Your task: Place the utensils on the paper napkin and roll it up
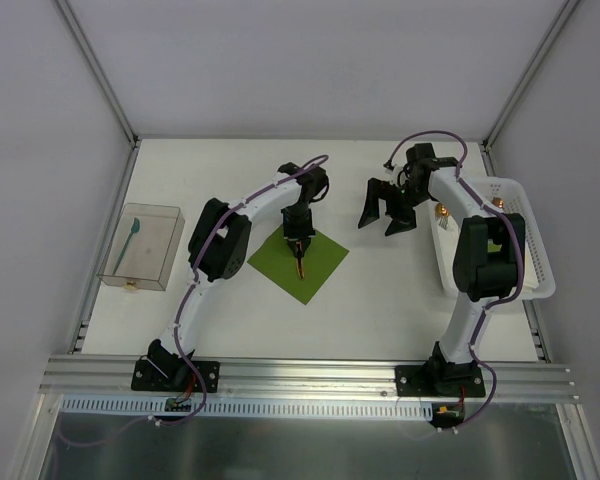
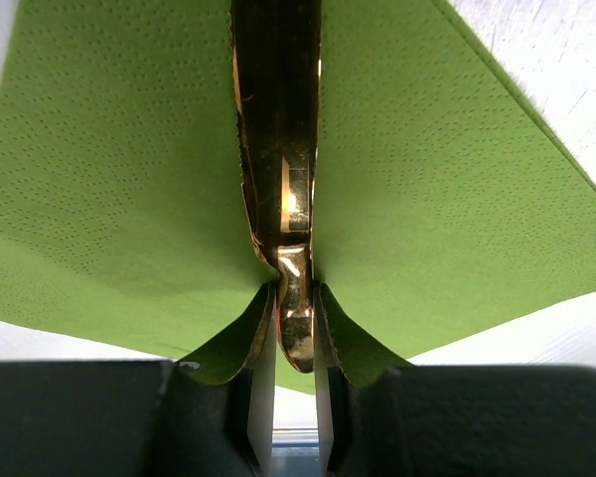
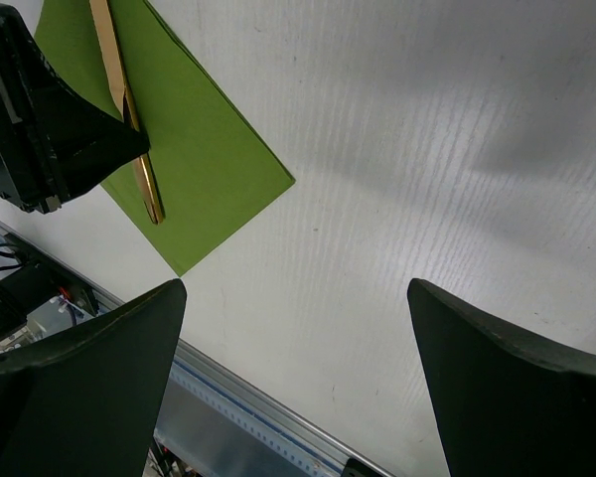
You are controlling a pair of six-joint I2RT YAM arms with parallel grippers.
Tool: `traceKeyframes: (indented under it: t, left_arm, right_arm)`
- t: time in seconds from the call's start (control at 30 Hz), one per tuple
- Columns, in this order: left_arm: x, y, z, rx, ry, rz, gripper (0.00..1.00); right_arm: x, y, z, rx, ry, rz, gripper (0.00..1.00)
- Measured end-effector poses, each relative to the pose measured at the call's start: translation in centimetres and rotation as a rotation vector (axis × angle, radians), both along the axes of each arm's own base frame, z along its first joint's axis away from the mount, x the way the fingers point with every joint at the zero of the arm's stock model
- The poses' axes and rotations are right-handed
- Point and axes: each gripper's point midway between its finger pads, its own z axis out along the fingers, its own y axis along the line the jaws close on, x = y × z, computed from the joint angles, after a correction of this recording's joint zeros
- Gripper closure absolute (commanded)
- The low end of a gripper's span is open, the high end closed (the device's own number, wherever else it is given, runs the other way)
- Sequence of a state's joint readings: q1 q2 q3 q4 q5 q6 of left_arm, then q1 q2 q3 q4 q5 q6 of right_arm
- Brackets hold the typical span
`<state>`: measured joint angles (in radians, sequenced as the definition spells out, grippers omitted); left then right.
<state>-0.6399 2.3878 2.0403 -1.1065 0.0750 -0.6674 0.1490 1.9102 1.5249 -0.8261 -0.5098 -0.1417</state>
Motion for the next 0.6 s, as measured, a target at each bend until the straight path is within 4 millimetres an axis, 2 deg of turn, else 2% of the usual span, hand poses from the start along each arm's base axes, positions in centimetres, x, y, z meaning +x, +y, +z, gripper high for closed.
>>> traceKeyframes:
  t: [0.37,0.53,0.6]
  left_arm:
    - [-0.24,-0.3,0.08,-0.018,0.014,-0.001,0.78]
    - [-0.39,-0.32,0.01,-0.021,0.021,0.0,0.66]
    - [-0.49,-0.31,-0.06,-0.021,0.025,-0.001,0.64]
  right_arm:
    - [0.02,-0.03,0.04,0.003,0.001,-0.003,0.01]
    - [0.03,-0.05,0.04,0.003,0.001,-0.004,0.01]
    - [0.05,-0.11,0.04,0.003,0.002,-0.006,0.01]
